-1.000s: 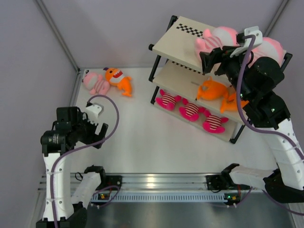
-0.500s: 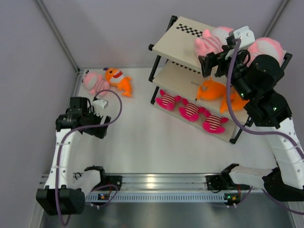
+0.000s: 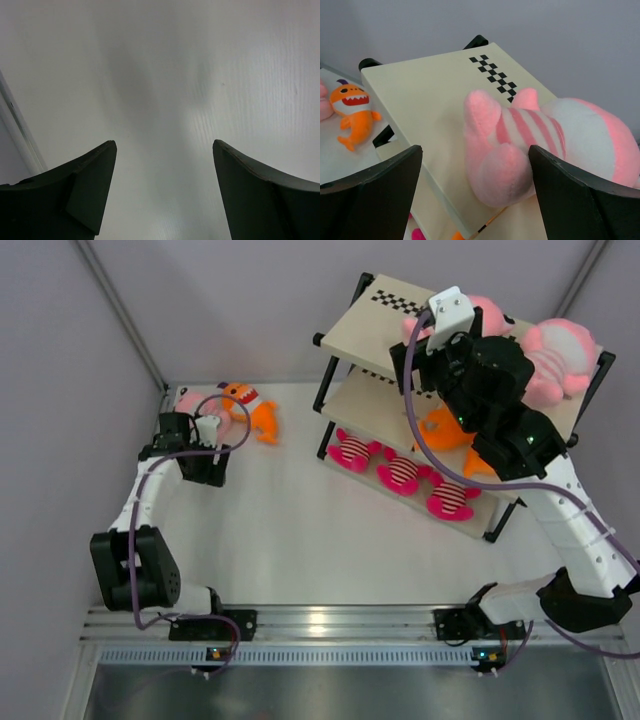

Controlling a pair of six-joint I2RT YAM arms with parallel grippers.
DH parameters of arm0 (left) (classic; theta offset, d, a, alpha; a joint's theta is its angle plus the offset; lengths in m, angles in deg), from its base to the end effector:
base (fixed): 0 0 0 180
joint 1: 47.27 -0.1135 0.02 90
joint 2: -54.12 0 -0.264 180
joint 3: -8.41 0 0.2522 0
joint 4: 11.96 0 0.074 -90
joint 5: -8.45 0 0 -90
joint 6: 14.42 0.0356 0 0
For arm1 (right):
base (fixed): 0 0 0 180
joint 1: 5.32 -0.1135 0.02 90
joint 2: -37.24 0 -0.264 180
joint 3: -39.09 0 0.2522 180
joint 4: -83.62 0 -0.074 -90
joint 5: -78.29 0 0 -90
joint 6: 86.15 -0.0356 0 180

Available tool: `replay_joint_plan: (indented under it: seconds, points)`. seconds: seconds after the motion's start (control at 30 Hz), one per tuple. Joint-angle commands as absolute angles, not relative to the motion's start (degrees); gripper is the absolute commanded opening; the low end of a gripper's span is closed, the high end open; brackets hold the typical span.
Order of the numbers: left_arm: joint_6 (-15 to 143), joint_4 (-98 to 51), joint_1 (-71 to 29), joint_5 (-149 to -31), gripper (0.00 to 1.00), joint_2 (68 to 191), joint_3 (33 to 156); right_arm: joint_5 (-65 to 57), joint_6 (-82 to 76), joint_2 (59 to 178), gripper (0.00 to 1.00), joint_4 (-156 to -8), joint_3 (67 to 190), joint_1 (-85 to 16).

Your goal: Place and organize the stuffed toys onto the shelf

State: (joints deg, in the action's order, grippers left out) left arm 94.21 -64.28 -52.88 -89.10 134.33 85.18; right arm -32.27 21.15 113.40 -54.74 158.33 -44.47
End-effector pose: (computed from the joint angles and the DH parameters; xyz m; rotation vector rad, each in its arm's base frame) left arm 0.2874 0.0235 0.2682 0.3380 2.5087 0.0004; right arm 0.2005 0.1471 0.5448 -0.4702 1.4742 0.0247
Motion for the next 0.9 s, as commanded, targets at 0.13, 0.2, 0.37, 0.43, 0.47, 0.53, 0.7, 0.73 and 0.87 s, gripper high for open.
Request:
replay_joint_plan:
  seconds: [0.13,0.2,0.37,0.43,0.47,0.53,0.7,0.73,0.87]
  points:
    - [89.6,-54.2,-60.9,-88.9,0.77,150.3,95.3,-37.6,23.7,109.2,0.88,-59.8,157.8,-45.7]
    - [89.2,-52.4,-60.9,-87.1,0.77,153.8,96.3,-37.6,24.4,107.8,0.88,-61.5,155.4,-46.1]
    - [87.3,-50.6,-60.5,-86.8,0.77,160.6,103.9,-37.6,25.6,107.5,0.88,-62.6,154.1,-46.6]
    - [87.1,-50.4,-60.0,-87.4,0.77,163.2,107.1,-38.0,26.2,107.3,0.88,-63.0,152.7,-46.8]
    - [87.3,-50.4,-59.7,-87.4,0.77,164.1,107.9,-38.1,26.4,107.1,0.88,-63.5,152.3,-47.1]
    - [88.4,-50.2,-58.2,-87.0,0.78,166.4,110.4,-38.9,27.0,106.4,0.88,-64.0,150.7,-47.1]
    - [90.4,-50.3,-55.4,-88.0,0.78,171.5,115.0,-39.6,27.3,105.2,0.88,-65.1,149.1,-47.2]
    - [90.5,-50.4,-54.4,-87.9,0.78,172.3,116.1,-39.7,27.5,105.1,0.88,-65.3,148.7,-47.3]
    - [88.1,-50.5,-53.2,-83.6,0.78,179.3,122.5,-39.7,27.3,104.3,0.89,-66.9,146.6,-47.3]
